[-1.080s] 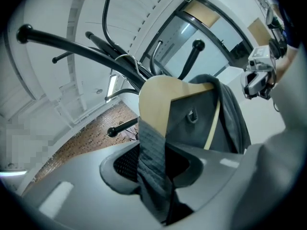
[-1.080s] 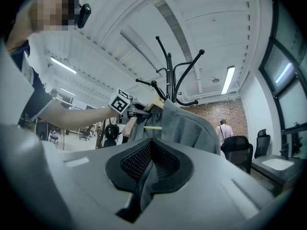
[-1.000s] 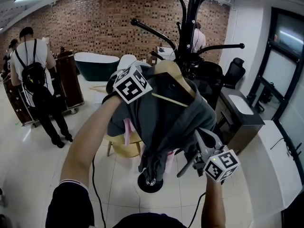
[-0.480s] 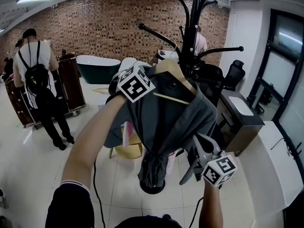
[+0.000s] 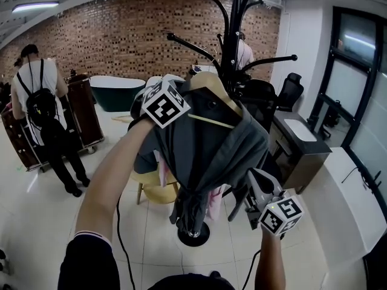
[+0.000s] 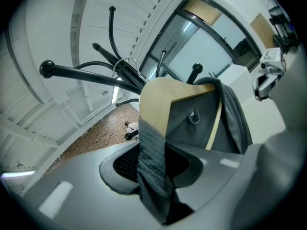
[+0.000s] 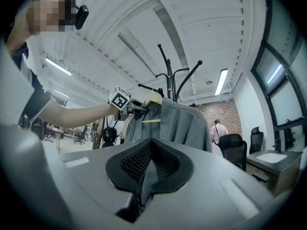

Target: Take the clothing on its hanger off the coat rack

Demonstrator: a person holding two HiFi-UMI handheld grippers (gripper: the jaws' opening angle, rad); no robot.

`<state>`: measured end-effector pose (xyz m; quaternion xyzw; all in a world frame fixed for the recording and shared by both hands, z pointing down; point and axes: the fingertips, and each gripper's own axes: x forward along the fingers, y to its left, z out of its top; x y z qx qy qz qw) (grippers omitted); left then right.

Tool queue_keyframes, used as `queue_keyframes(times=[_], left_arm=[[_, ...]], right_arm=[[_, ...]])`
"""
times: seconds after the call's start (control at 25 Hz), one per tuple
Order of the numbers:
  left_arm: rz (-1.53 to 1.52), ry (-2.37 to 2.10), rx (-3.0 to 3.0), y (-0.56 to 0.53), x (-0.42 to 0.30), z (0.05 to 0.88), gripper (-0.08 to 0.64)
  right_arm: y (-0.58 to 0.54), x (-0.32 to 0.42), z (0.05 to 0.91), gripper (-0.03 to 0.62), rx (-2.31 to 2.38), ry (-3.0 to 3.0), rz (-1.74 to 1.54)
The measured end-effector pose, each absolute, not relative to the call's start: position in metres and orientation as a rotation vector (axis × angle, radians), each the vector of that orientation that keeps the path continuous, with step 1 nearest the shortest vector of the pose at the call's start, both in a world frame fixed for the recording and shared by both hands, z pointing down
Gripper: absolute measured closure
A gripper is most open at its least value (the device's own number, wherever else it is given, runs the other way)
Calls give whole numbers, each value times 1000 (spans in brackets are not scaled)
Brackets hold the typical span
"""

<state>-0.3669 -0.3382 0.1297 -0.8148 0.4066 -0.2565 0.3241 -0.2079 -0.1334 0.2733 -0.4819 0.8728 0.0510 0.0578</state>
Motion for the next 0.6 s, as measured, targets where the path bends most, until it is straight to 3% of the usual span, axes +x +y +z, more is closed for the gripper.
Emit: queue_keyframes(times=[0.6], left_arm=[[-699,1104,-2208,-296,-379,209,434]], right_arm=[[-126,-217,296,592,-1384,2695,78]])
